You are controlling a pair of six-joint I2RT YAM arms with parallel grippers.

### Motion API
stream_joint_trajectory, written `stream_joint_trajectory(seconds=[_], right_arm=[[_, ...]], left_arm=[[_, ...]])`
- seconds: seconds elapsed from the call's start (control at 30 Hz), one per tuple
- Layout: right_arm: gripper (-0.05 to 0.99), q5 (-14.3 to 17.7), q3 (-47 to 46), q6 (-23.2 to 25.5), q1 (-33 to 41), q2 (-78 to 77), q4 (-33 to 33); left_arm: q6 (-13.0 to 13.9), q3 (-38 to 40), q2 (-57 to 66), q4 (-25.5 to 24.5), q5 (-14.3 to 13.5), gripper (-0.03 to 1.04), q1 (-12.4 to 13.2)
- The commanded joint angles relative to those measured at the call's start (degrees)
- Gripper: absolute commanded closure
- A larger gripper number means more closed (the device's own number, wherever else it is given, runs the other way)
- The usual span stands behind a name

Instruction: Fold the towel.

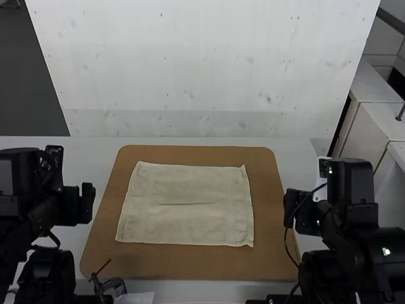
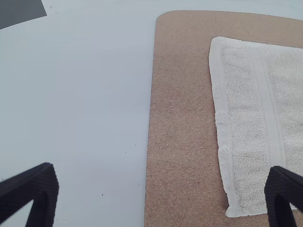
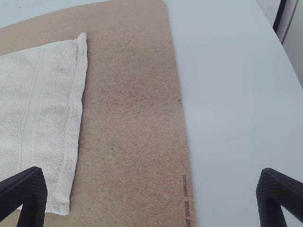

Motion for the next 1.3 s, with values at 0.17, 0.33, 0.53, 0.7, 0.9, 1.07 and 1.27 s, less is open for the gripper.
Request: stream_joint_trajectory(seconds=[0.17,0.33,0.53,0.7,0.9,1.07,1.27], right_arm=[[-0.03,-3.9,1.4,-0.6,1.1,-1.2,0.6],[-0.03,-3.9,1.4,-0.5,1.0,-1.2,0.6],[-0.03,-3.2,1.4,-0.3,-0.4,-1.1,0.5],[-0.03,-3.2,1.4,-0.3,-1.3,-0.8,0.5],[-0.03,-3.5,1.6,1.0,-1.5,-0.8,0.4],[-0.03,-3.6,1.7,1.1,-1.0,1.8,1.7],[-0.03,-3.9,2.6,1.1,-0.2,18.1,8.4]], left_arm=[[-0.3,1.1,-2.7,1.2,6.4,0.02,0.7],[-0.3,1.1,-2.7,1.2,5.9,0.03,0.7],[0.7,1.0,-2.2,1.2,5.5,0.03,0.6],[1.1,1.1,-2.0,1.2,5.5,0.04,0.5],[0.6,1.1,-2.0,1.1,4.1,0.04,0.4],[0.9,1.0,1.2,1.5,4.3,0.04,0.3],[0.9,5.2,22.6,7.7,6.0,0.04,0.0]])
